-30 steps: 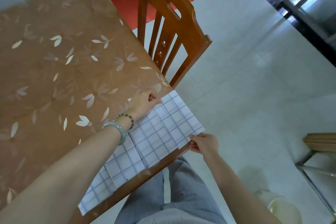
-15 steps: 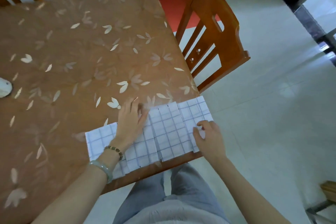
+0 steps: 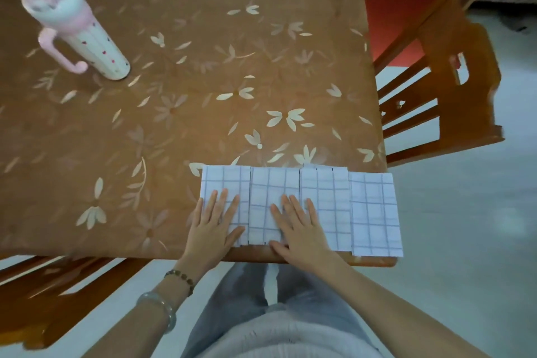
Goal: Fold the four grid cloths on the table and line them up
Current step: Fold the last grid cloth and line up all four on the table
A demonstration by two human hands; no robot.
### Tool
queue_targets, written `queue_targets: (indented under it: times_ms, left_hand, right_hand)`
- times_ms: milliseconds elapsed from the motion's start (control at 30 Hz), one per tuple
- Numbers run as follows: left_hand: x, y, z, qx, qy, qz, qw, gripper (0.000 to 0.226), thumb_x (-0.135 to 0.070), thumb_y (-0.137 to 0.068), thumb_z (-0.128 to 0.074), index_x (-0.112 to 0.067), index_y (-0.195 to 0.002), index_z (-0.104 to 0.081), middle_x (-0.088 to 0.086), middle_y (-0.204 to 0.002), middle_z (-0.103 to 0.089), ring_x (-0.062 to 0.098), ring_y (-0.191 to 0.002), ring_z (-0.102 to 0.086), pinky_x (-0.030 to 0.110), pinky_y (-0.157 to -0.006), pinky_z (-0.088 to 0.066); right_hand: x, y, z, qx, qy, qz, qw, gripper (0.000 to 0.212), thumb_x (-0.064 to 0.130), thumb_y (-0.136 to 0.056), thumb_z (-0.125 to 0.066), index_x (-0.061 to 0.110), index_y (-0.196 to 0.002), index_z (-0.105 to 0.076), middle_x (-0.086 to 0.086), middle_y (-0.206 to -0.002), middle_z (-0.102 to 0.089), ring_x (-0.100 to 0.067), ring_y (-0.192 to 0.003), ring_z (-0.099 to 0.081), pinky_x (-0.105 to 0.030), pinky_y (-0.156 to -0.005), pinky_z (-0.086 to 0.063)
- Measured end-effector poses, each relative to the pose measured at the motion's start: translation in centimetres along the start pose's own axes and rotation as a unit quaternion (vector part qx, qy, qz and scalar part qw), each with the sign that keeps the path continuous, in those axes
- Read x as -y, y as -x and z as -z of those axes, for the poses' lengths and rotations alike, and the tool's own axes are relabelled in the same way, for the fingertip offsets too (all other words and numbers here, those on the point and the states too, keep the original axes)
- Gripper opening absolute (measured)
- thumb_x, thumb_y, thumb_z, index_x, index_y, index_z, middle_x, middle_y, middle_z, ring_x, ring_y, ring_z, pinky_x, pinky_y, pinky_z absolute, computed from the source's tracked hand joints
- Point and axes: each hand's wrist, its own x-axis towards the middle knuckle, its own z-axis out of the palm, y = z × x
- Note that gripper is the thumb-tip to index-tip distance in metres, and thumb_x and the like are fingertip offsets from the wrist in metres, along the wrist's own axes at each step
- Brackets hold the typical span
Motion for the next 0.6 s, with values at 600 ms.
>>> queue_targets:
  times_ms: [600]
  left_hand:
    - [6.2, 0.0, -0.6, 0.047, -0.021, 0.010, 0.999, 0.070, -0.061, -0.096, -0.013, -0.019, -0.150, -0.032, 0.015, -0.153, -0.034, 0.035, -0.141, -0.030, 0.053, -0.115, -0.018]
  right_hand:
    - [4.0, -1.8, -0.6, 0.012, -0.007, -0.023, 1.000, 0.070, 0.061, -0.089, -0.028, 0.020, -0.146, -0.033, -0.013, -0.152, -0.032, -0.028, -0.141, -0.021, -0.052, -0.110, -0.012]
